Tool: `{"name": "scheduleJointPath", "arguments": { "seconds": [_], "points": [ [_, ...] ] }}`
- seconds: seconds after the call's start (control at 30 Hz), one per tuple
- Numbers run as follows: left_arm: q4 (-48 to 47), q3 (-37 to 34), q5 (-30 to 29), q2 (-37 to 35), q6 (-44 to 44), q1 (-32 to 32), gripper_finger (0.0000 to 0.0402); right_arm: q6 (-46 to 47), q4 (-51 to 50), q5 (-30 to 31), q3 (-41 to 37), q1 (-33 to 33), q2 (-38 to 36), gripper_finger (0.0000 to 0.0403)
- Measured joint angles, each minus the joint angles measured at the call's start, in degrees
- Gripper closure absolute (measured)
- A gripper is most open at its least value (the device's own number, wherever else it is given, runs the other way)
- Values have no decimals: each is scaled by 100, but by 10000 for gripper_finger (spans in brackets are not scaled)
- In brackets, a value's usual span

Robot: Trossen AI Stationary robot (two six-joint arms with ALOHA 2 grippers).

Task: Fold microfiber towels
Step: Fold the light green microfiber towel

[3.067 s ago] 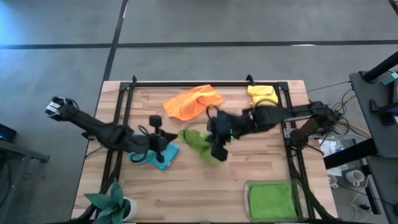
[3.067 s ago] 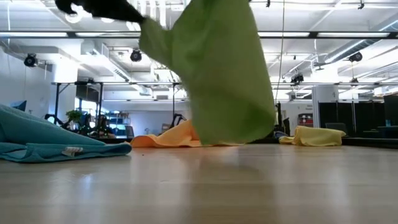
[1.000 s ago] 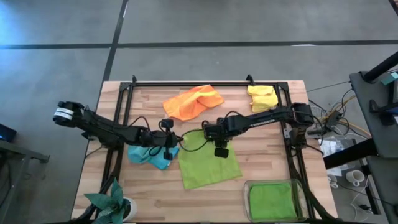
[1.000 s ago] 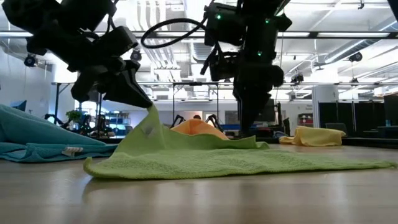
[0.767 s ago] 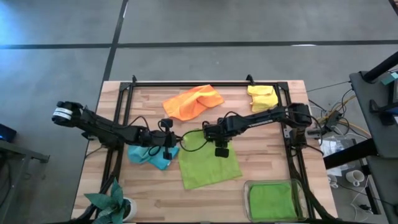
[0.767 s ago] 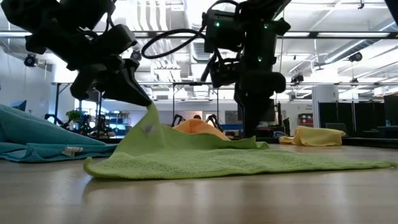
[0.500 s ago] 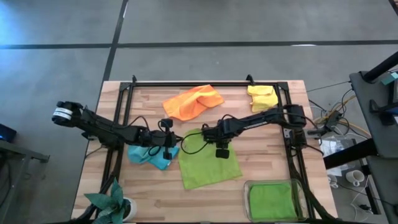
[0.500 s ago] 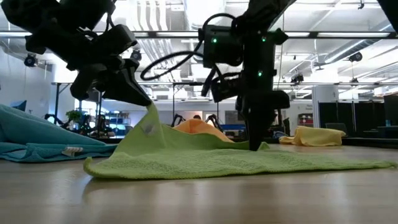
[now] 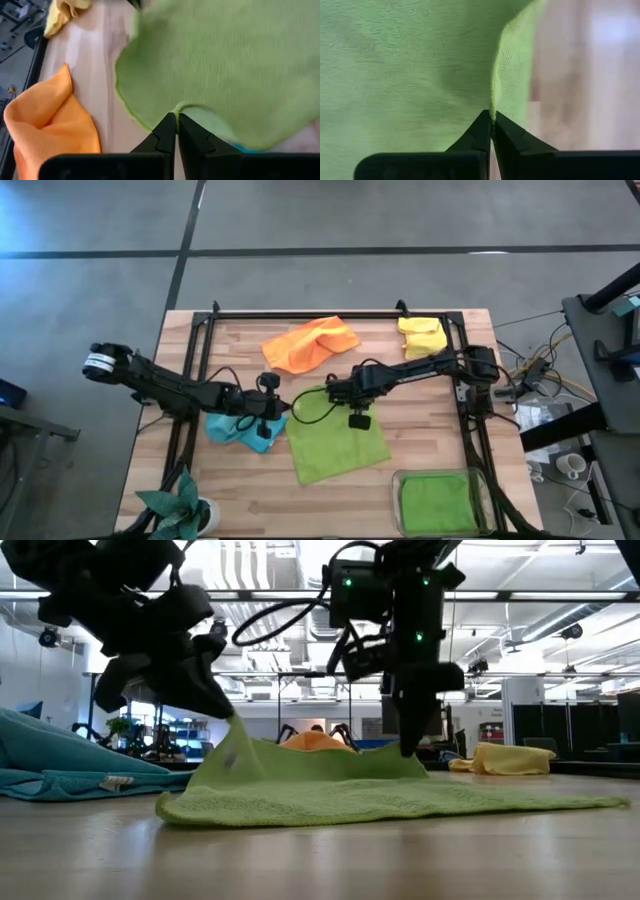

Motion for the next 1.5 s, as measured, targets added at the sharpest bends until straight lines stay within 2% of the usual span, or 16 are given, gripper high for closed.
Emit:
{"name": "scheduleJointPath", "arguments": {
  "seconds": [0.2, 0.37, 0.47, 0.53, 0.6, 0.67, 0.9, 1.17, 1.5],
  "points": [
    [-375, 129, -50, -194, 1038, 640, 401, -799, -191, 1343, 15, -495, -197, 394],
    [-828, 362, -69, -557, 1774, 1502, 401, -1209, -320, 1856, 41, -1068, -483, 394],
    [-1088, 440, 433, -708, 1822, 1803, 401, -1159, -319, 1833, 34, -1301, -712, 394],
    [-1166, 418, 955, -757, 1659, 1797, 401, -1117, -402, 1590, 31, -1327, -826, 394],
    [-1173, 401, 1166, -685, 1559, 1647, 401, -1143, -473, 1306, 1, -1264, -909, 394],
    [-1218, 361, 1143, -549, 1583, 1436, 401, -1223, -475, 1095, -55, -1146, -997, 394],
    [-681, 362, 875, 86, 1894, 797, 401, -1005, -723, 1049, -511, -635, -1093, 394],
    [-149, 391, 848, 479, 1857, 617, 401, -456, -660, 1059, -1175, -224, -1086, 394],
    [-153, 594, 1011, 663, 1605, 347, 402, -346, -311, 804, -1275, -86, -1086, 394]
  ]
}}
